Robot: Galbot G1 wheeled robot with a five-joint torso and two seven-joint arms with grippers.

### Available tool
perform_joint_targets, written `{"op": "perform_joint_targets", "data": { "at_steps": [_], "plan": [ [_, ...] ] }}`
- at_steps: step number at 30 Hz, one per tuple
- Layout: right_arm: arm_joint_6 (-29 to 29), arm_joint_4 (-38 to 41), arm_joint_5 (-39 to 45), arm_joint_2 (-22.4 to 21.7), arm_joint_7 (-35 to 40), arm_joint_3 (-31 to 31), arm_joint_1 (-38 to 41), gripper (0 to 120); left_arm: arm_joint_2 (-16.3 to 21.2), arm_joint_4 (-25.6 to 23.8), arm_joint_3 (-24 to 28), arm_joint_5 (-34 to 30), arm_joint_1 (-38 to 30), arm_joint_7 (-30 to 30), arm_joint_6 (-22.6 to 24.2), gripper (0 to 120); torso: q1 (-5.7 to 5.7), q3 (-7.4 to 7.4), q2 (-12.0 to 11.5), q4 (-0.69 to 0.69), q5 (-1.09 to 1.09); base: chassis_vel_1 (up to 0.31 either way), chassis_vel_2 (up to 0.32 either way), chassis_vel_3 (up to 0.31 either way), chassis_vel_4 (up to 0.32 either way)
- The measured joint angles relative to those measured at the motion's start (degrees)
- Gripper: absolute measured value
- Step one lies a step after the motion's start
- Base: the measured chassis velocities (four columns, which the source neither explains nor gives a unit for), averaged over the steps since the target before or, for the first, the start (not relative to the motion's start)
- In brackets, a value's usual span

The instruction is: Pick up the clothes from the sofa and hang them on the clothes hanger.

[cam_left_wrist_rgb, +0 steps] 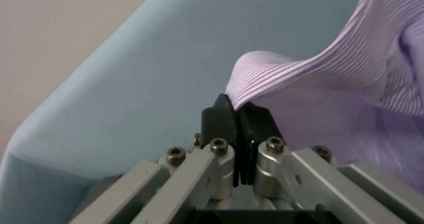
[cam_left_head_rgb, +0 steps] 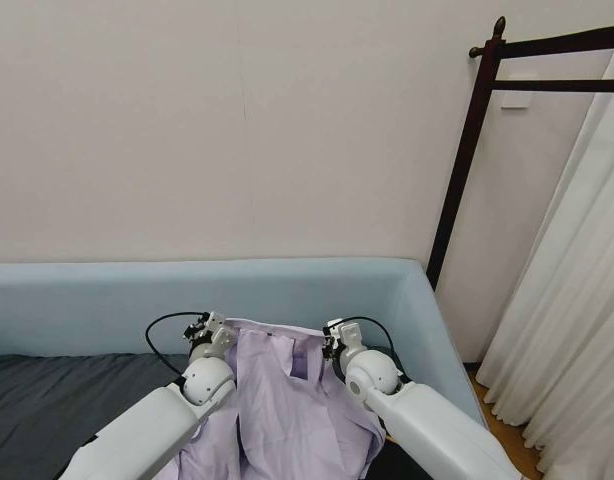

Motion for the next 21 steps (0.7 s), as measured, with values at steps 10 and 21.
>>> {"op": "perform_joint_targets", "data": {
  "at_steps": [10, 21],
  "plan": [
    [1.4, 2.7, -1.6, -2.3, -4.9, -0.2, -3.8, 19, -1.8, -0.1, -2.2, 2.5, 3.7, 0.9, -2.3, 0, -0.01, 0.0, 0.0, 0.0, 0.02, 0.0, 0.0, 0.0, 0.0],
    [-0.9, 10.2, -1.6, -12.2, -11.4, 1.2, -7.7, 56, -1.1, -0.6, -1.6, 5.3, 4.3, 2.6, -5.1, 0, -0.01, -0.01, 0.0, -0.01, 0.03, 0.0, 0.0, 0.0, 0.0]
  ]
}}
